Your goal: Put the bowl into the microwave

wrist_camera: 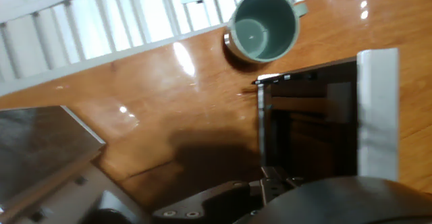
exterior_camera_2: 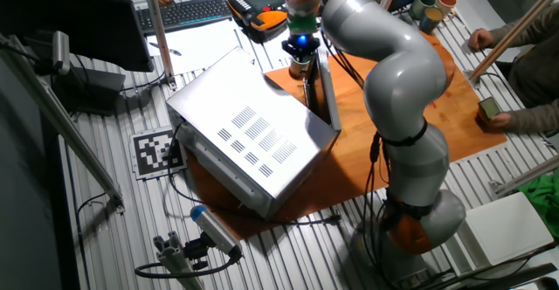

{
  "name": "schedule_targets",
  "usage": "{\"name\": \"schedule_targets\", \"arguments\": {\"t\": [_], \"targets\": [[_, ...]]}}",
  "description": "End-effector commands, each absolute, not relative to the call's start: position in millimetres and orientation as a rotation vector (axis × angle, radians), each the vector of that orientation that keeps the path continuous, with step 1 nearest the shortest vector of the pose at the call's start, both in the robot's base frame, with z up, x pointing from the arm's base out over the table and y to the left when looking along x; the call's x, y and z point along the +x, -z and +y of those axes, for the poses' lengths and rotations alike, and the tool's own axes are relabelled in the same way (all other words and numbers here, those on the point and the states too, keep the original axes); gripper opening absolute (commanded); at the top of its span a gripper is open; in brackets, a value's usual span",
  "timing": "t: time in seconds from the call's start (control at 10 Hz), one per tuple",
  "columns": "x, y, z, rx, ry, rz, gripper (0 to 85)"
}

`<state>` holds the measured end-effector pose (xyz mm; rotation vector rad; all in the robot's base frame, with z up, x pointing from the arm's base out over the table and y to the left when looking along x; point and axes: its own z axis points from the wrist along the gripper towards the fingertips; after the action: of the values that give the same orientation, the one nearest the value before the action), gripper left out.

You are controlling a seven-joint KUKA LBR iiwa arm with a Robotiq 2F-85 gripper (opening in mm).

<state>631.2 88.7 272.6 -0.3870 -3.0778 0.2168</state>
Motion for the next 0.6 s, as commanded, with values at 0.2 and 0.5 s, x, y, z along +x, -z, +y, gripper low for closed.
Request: {"name": "schedule_targets", "arguments": {"t": [0.2, 0.5], "targets": [[623.1, -267.2, 48.2, -0.333, -0.237, -3.092, 0.0], [616.9, -268.0, 22.3, -0.255, -0.272, -3.088, 0.0]]}}
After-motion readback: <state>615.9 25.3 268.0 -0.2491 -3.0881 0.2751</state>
